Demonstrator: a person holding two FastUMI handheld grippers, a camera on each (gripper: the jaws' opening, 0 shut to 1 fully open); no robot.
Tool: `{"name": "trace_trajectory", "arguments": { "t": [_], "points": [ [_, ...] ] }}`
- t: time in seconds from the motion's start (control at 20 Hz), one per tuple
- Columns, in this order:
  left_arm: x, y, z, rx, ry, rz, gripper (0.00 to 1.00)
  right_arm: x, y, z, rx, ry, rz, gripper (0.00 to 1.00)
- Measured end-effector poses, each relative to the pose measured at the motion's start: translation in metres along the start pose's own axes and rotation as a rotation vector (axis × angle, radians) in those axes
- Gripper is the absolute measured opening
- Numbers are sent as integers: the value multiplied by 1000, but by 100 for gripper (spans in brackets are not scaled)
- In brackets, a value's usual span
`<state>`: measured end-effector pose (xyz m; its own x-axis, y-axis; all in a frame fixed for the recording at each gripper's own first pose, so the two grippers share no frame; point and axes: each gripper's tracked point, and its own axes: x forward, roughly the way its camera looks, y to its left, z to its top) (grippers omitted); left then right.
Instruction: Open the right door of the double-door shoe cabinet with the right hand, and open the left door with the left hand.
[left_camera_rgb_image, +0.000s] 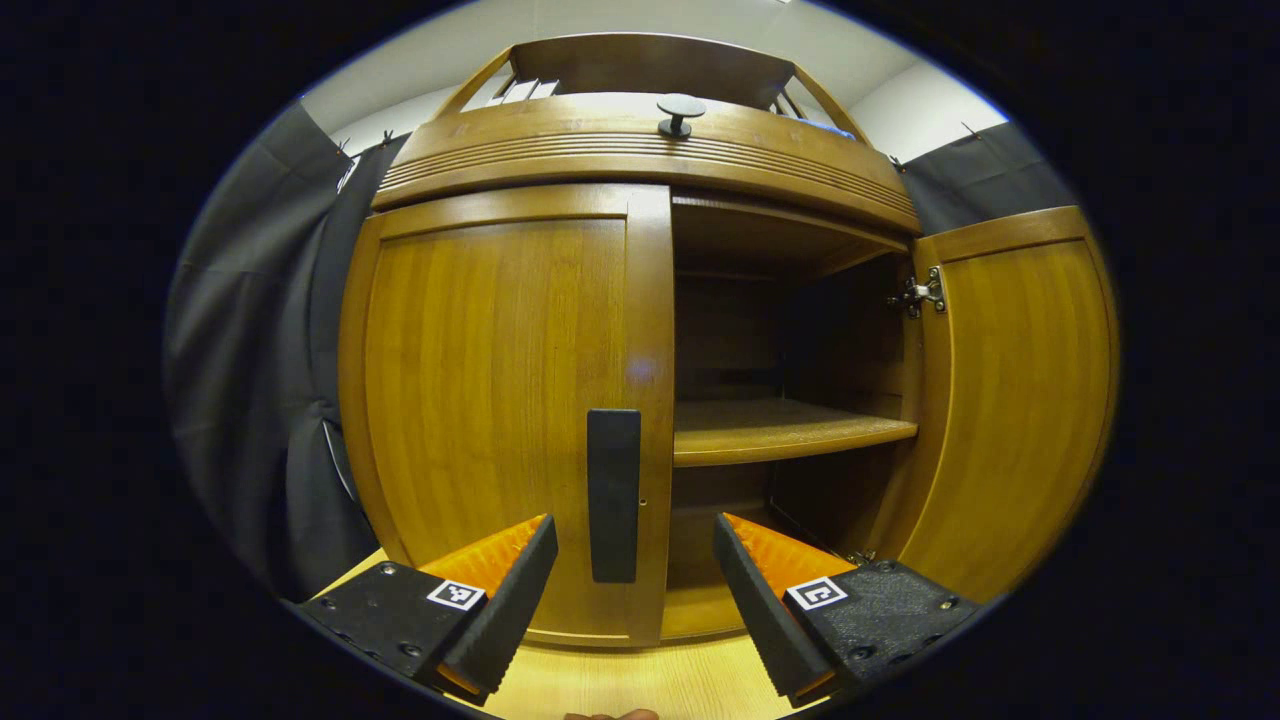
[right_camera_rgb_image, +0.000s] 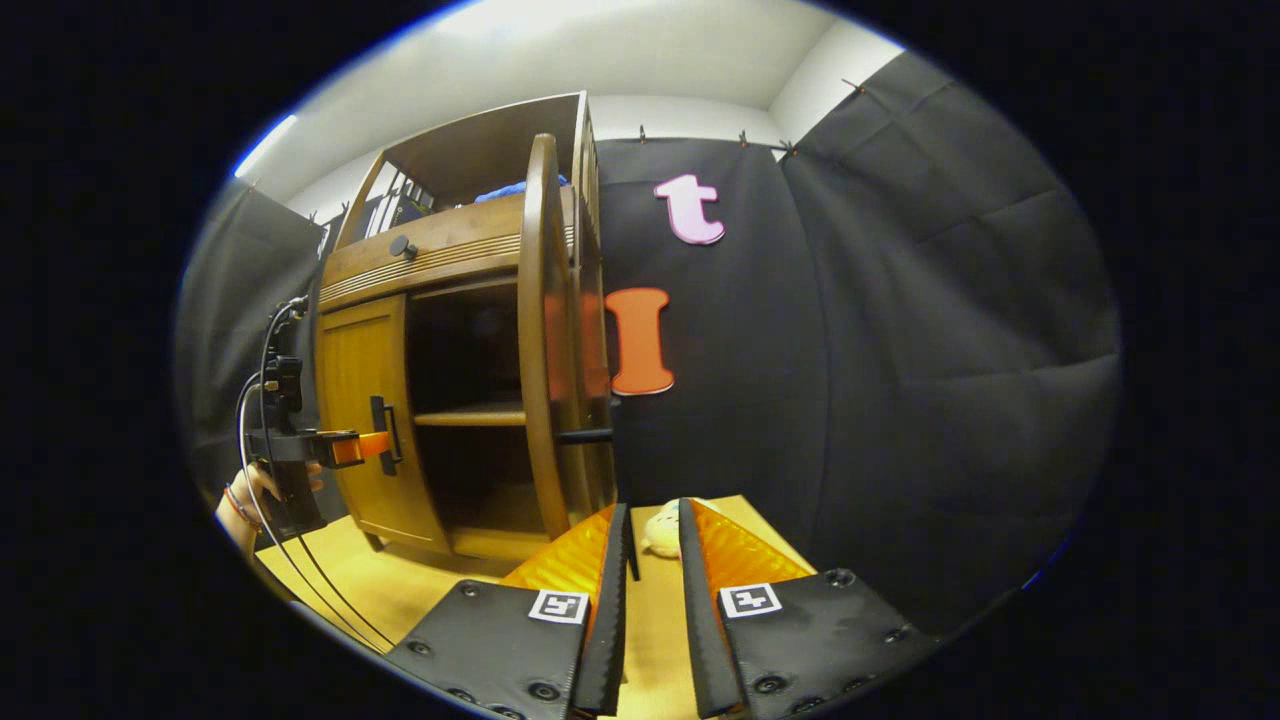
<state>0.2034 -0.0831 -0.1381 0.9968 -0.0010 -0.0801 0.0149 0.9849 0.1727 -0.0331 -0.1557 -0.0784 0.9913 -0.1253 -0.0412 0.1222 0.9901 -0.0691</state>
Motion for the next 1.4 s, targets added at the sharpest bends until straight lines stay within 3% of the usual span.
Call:
{"name": "trace_trajectory", "arguments": {
  "t": [0.25, 0.35, 0.75, 0.95, 1.0, 1.15, 1.2, 1.4],
  "points": [
    [20, 3, 1, 4, -1, 9, 95, -7, -9, 17, -2, -53, -53, 80],
    [25, 8, 2, -5, -3, 16, 92, -6, -15, 26, -3, -52, -61, 77],
    [42, 17, -8, -35, 31, 12, 88, -5, -7, 21, -1, -62, -88, 100],
    [46, 14, -13, -64, 35, -16, 65, -6, -3, 22, -16, -64, -86, 100],
    [45, 11, -15, -80, 35, -26, 63, -5, -2, 23, -16, -65, -83, 93],
    [47, 13, -15, -74, 36, -24, 31, -6, -2, 24, -17, -71, -85, 97],
    [47, 14, -14, -68, 35, -35, 41, -6, -2, 25, -15, -73, -88, 100],
    [47, 12, -15, -37, 38, -48, 31, -9, -3, 25, -1, -73, -100, 100]
  ]
}}
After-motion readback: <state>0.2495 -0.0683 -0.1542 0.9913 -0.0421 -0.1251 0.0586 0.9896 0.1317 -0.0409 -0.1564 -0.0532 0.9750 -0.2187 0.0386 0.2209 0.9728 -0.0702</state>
